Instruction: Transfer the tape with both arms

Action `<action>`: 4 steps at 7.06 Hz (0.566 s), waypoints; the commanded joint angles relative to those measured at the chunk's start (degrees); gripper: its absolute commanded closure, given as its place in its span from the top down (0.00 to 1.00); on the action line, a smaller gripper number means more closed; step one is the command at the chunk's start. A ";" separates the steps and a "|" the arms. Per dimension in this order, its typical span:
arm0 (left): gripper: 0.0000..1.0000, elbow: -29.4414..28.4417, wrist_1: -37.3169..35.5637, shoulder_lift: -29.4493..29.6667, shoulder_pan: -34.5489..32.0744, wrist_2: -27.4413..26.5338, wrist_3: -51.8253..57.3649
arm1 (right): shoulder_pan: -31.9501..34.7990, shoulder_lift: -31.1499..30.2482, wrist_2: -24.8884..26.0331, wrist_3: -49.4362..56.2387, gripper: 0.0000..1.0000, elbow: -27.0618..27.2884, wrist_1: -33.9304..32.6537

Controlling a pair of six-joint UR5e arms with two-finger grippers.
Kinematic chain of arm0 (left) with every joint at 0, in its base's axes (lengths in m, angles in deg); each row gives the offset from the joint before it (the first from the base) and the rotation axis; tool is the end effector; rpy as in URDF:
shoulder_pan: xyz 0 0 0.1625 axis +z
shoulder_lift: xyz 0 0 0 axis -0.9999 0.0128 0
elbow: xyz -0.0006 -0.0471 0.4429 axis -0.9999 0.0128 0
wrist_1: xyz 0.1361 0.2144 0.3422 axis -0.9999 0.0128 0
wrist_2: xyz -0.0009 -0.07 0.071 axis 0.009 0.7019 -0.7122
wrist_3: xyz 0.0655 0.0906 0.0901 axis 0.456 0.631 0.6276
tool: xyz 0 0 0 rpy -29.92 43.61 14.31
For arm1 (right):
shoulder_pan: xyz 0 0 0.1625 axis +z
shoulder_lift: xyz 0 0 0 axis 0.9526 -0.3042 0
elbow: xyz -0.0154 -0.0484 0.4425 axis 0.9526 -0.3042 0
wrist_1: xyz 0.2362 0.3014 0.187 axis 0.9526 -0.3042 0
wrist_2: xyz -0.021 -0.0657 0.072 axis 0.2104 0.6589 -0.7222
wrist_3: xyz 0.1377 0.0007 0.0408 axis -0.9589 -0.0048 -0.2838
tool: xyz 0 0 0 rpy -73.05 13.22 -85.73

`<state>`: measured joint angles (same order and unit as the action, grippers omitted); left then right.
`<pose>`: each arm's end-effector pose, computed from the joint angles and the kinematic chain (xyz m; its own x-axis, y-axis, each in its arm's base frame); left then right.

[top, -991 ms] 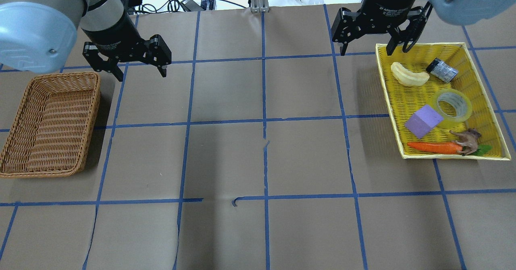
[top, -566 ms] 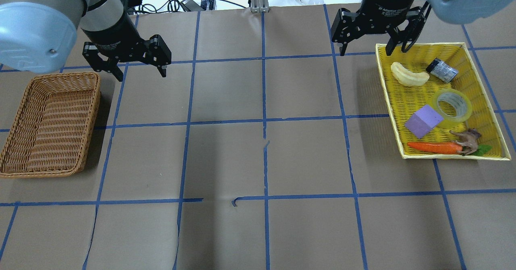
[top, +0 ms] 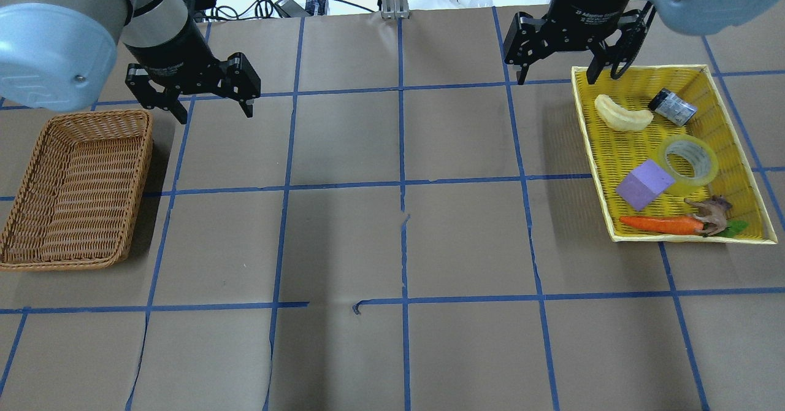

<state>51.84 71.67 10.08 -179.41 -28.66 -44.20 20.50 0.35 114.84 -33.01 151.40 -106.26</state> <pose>-0.1296 -0.5366 0.4355 -0.9947 -0.0966 -0.0339 -0.0959 0.9952 -0.0207 0.1589 -0.5527 0.4676 -0.9987 0.0504 0.0095 0.0503 0.9986 -0.0141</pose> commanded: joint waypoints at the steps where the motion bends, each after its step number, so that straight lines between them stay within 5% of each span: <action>1: 1.00 0.00 0.00 0.02 0.14 -0.05 0.02 | -2.77 0.40 0.09 6.49 1.00 -0.01 -0.25; 4: 1.00 0.00 0.00 -0.06 0.14 -0.05 0.02 | -13.74 1.89 0.09 36.13 1.00 0.77 -2.62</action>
<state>51.84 71.67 10.03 -179.27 -28.66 -44.17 11.37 1.87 114.93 -10.33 151.67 -108.00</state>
